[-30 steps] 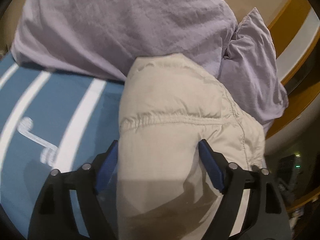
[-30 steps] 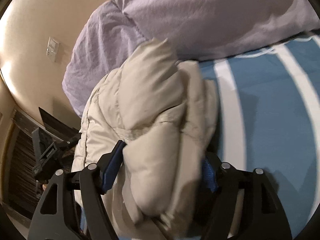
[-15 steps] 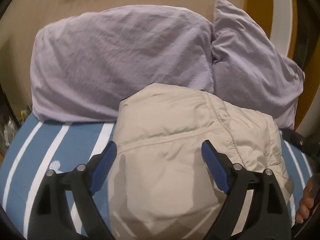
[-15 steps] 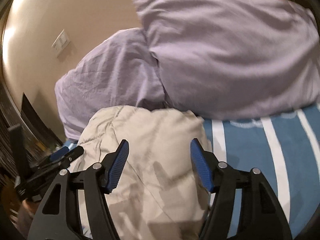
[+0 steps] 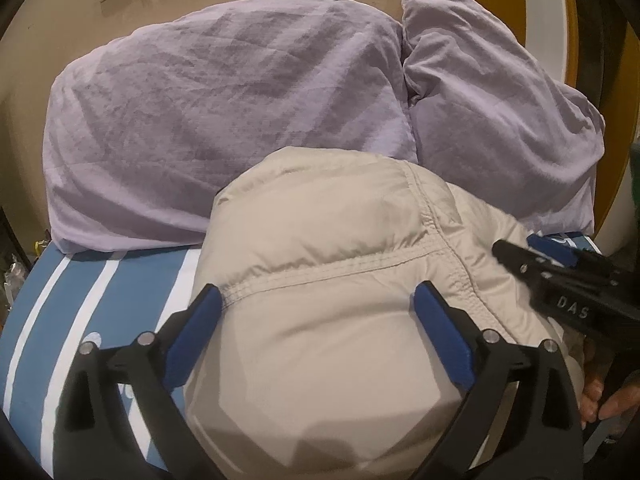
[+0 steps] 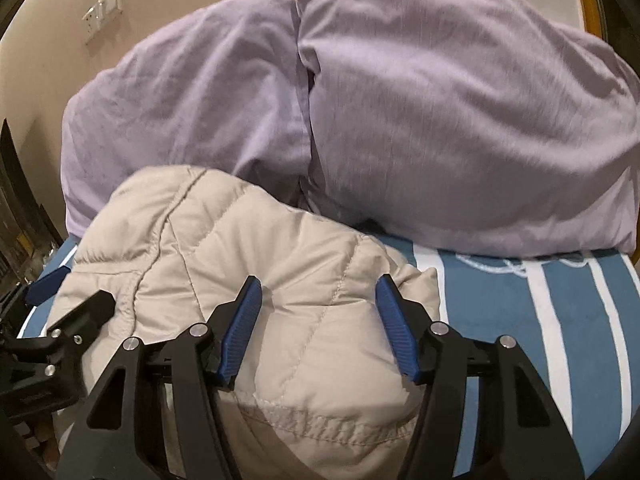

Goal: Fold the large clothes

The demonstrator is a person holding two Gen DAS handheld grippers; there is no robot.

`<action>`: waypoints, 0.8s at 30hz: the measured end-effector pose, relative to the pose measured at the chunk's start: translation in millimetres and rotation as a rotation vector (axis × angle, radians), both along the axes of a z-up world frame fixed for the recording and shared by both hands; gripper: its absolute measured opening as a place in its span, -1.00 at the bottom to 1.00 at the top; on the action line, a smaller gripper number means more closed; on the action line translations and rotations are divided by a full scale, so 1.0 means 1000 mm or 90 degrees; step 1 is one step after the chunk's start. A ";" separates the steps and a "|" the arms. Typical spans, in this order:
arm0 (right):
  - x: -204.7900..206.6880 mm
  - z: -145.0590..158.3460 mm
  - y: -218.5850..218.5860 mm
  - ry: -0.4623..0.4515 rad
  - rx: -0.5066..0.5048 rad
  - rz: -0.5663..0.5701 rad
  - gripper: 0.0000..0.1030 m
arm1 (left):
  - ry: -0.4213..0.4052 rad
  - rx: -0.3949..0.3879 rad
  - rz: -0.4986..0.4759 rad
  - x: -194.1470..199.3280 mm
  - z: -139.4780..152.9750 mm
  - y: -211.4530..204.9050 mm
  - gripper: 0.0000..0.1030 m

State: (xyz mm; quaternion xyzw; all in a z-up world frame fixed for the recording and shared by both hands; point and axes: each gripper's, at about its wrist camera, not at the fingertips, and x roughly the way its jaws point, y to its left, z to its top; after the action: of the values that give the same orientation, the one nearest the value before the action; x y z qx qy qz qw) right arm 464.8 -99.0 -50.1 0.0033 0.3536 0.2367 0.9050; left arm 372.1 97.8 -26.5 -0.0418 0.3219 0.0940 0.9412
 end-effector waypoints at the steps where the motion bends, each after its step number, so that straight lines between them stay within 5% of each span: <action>1: 0.001 -0.002 0.001 0.002 -0.002 0.000 0.19 | -0.003 0.000 0.000 0.000 -0.002 0.000 0.89; 24: 0.001 -0.023 0.003 -0.009 0.013 -0.025 0.20 | -0.035 0.029 -0.001 0.004 -0.015 -0.007 0.96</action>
State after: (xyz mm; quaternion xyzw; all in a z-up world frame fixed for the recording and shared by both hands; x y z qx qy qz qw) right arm 466.2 -96.2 -73.5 0.0178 0.3448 0.2227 0.9117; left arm 376.1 90.3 -41.7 -0.0227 0.2934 0.0995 0.9505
